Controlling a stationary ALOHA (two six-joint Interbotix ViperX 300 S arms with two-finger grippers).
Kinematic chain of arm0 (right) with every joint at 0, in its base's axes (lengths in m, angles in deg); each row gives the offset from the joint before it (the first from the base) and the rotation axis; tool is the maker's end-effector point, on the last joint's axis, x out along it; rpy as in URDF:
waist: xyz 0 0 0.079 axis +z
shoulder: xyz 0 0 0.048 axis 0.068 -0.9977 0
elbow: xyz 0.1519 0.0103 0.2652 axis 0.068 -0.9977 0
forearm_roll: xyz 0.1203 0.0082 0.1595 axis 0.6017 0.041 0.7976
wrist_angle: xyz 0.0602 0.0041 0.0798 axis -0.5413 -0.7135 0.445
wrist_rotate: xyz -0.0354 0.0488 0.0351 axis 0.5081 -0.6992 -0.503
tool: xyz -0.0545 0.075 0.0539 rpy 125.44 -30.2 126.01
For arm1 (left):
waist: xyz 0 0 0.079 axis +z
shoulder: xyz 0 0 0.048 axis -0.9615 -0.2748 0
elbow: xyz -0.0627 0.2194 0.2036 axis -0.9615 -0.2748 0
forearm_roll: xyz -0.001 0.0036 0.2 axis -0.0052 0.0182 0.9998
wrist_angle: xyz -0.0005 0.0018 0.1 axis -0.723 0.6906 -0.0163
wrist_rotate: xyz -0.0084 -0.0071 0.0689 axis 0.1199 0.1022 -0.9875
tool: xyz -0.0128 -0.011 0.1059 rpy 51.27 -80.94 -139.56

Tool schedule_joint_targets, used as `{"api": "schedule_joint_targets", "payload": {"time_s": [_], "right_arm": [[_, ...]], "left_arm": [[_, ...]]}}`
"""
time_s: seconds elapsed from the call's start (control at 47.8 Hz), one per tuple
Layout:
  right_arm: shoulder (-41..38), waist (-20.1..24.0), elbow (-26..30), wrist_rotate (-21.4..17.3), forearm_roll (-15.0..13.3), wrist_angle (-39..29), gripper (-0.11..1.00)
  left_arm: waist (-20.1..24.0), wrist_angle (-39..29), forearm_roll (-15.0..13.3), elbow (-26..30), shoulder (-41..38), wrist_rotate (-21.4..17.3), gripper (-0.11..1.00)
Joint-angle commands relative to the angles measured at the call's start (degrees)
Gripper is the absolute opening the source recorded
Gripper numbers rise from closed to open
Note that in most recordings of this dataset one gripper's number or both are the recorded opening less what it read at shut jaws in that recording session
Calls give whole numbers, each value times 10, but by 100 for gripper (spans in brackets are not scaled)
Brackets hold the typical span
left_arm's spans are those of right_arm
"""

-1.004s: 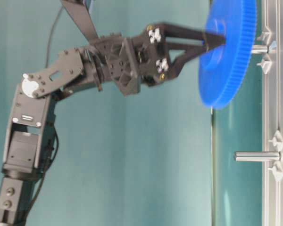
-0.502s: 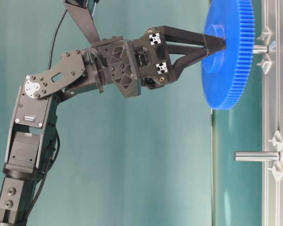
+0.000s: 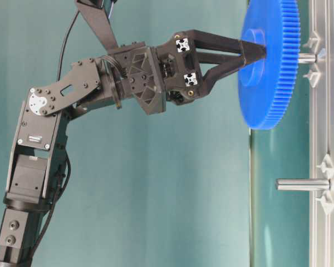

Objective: Insert the large gear onto the shaft.

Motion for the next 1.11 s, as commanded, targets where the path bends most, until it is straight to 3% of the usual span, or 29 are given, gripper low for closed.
{"api": "schedule_joint_targets", "payload": {"time_s": [0.0,0.272,0.397,1.088], "right_arm": [[-3,-1,5,-5,1,3,9],[-3,-1,5,-5,1,4,9],[-3,-1,5,-5,1,4,9],[-2,-1,6,-5,2,3,9]], "left_arm": [[11,-3,4,12,17,0,77],[7,-12,3,14,17,11,78],[6,-17,4,14,18,12,91],[-6,-33,4,52,18,13,88]]}}
